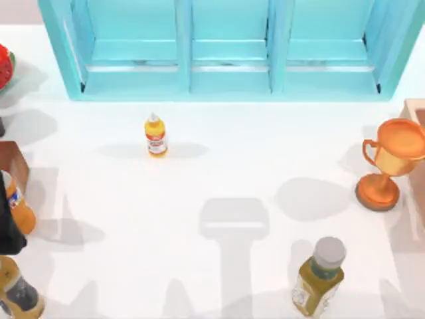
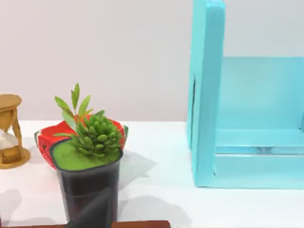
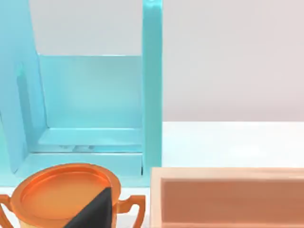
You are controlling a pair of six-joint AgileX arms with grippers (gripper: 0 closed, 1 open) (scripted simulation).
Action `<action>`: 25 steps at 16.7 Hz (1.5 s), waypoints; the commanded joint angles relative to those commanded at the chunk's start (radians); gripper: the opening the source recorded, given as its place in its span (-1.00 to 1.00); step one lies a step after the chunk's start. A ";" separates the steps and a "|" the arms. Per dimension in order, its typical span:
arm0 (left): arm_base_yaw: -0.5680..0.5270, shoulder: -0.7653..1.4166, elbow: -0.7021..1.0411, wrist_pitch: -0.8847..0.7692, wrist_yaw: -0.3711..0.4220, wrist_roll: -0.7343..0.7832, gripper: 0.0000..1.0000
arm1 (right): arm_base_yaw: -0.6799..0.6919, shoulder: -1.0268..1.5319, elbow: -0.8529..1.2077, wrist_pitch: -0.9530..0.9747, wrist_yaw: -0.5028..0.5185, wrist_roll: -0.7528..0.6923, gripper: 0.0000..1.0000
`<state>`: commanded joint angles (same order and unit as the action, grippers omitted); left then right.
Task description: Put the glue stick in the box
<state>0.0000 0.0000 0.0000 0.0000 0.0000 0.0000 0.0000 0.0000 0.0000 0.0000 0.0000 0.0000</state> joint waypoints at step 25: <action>0.000 0.000 0.000 0.000 0.000 0.000 1.00 | -1.237 0.242 2.245 -0.082 -1.105 -1.871 1.00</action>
<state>0.0000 0.0000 0.0000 0.0000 0.0000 0.0000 -1.2370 0.2419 2.2452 -0.0822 -1.1050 -1.8711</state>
